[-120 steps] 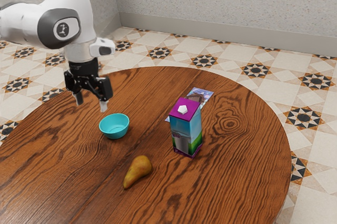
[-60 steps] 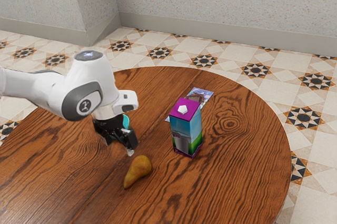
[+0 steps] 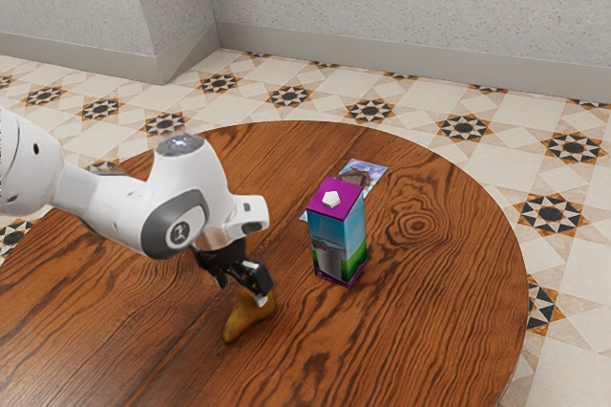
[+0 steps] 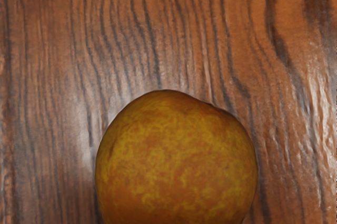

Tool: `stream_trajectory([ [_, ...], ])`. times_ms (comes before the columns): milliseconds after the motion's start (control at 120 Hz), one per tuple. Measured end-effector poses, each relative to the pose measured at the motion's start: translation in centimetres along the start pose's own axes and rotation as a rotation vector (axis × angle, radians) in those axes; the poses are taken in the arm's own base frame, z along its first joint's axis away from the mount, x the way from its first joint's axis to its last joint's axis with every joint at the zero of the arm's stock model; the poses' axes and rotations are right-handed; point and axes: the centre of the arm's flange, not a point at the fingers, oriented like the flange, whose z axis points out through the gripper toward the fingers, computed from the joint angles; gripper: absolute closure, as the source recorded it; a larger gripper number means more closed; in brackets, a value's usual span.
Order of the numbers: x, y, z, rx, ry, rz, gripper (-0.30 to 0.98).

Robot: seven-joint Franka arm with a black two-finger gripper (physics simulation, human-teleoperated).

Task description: Place the pear in the bowl.

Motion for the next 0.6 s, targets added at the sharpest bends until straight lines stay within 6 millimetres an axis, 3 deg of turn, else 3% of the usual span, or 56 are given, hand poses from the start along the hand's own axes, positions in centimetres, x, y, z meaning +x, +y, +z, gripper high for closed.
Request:
stream_trajectory([
  [158,0.0,0.9,0.7,-0.006,0.0,0.021,0.0],
  [600,1.6,0.7,3.2,-0.016,-0.004,0.065,0.0],
])
